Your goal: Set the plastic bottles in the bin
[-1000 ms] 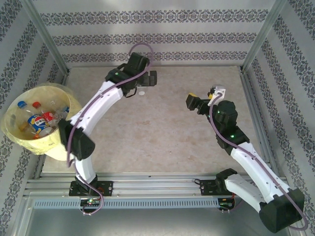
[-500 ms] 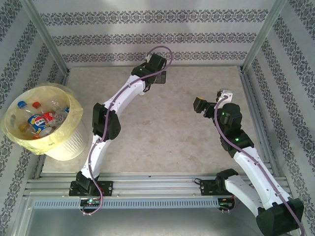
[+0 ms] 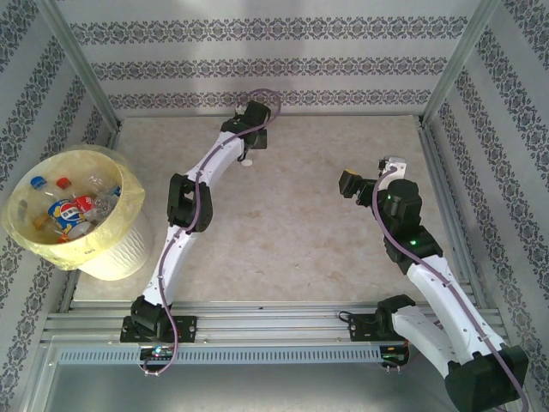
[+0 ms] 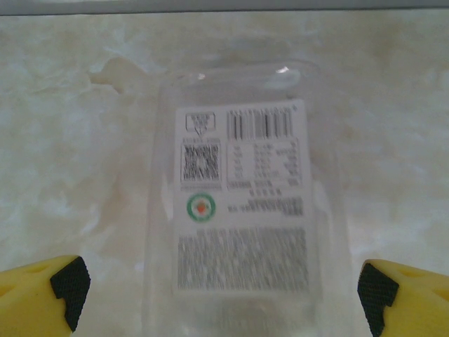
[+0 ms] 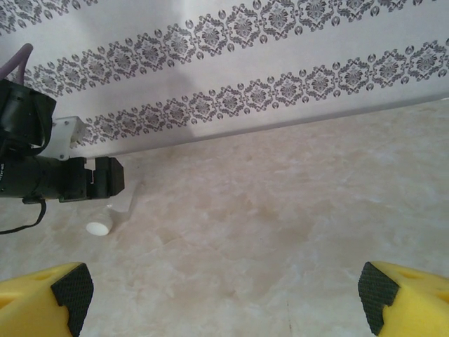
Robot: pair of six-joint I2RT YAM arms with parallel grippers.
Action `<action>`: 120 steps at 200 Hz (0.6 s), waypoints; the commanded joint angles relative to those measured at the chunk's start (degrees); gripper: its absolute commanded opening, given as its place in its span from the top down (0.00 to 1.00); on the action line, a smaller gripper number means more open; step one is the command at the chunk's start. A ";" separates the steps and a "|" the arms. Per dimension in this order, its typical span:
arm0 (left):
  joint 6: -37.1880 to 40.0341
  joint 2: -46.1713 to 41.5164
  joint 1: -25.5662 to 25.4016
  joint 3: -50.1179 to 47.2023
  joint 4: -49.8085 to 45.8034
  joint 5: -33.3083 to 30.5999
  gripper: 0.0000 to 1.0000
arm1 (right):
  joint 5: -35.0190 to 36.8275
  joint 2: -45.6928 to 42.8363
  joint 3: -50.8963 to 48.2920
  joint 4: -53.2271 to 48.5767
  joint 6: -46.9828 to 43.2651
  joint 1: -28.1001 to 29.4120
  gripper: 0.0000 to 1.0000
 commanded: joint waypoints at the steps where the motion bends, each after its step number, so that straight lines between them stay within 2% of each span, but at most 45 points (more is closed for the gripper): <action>1: -1.27 2.12 1.84 4.43 -3.11 5.18 0.00 | 1.66 0.51 0.37 -0.57 -0.54 -0.71 0.02; 23: -3.41 3.61 3.72 4.48 -2.27 10.28 0.00 | 1.49 0.85 0.61 -0.57 -0.10 -0.82 0.02; 52: -2.07 4.61 4.01 4.56 0.87 15.04 0.00 | 1.22 1.29 0.87 -0.66 0.43 -0.85 0.02; 120: -2.61 7.16 4.05 5.14 2.50 14.76 0.00 | 0.77 1.67 1.07 -0.89 0.70 -0.90 0.02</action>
